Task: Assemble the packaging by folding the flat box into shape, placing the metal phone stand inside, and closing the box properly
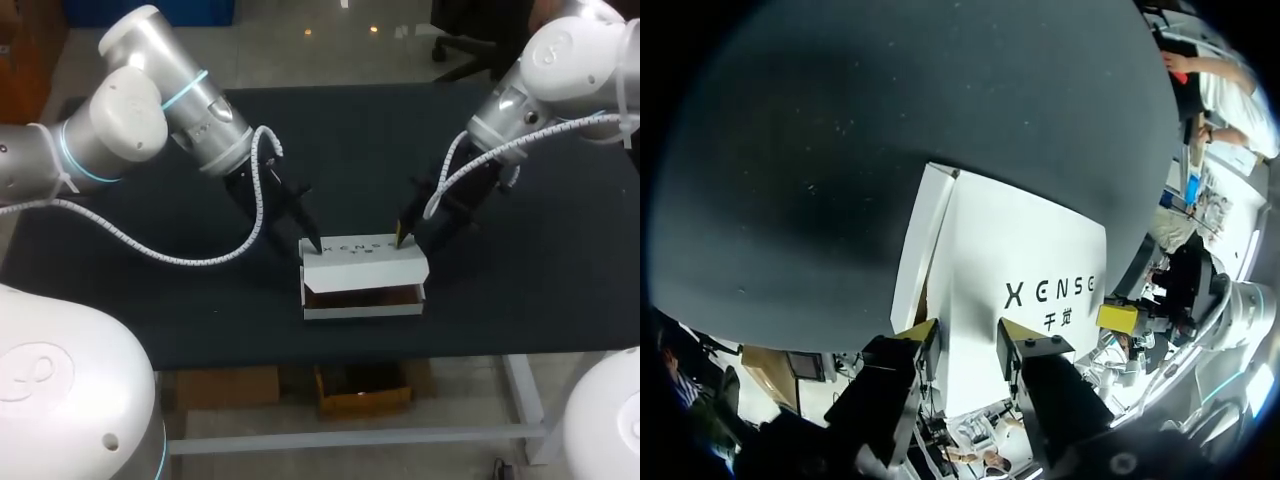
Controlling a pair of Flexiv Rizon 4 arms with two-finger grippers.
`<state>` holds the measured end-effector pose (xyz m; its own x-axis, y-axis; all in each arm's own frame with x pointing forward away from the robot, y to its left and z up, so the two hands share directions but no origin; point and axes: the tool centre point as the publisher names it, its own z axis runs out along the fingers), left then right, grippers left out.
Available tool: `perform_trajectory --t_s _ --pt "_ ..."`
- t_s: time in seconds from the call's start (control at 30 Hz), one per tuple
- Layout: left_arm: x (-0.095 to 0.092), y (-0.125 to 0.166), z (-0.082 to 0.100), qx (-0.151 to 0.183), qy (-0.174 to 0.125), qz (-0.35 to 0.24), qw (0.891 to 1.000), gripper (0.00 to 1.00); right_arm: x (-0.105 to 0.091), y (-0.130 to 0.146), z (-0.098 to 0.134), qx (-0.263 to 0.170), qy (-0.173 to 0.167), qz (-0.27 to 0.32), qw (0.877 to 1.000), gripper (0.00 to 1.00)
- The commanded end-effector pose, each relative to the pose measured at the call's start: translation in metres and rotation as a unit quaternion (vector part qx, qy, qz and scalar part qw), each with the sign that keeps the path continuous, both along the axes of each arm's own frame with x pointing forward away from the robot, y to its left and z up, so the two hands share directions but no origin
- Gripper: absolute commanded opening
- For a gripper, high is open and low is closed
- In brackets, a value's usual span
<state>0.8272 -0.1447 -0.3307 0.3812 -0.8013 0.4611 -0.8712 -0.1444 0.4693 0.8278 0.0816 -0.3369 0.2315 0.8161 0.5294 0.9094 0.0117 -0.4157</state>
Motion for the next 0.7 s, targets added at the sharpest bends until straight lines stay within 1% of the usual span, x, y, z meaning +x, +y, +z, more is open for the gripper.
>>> perform_trajectory --t_s 0.03,0.43,0.6,0.7 --pt "-0.0016 0.0003 0.0003 0.000 -0.002 0.001 1.000 0.37 -0.0013 -0.0002 -0.0008 0.002 -0.001 -0.001 1.000 0.47" --pt "-0.0029 0.0030 0.0044 0.000 -0.014 -0.001 1.000 0.38 -0.0043 -0.0013 -0.0011 0.002 -0.004 0.000 1.000 0.48" --pt "-0.0028 0.0045 0.0045 -0.002 -0.017 -0.001 1.000 0.38 -0.0047 -0.0002 -0.0047 0.003 -0.004 0.003 1.000 0.50" --pt "-0.0027 0.0053 0.0042 -0.002 -0.019 -0.002 1.000 0.38 -0.0044 0.0004 -0.0065 0.004 -0.003 0.004 1.000 0.54"
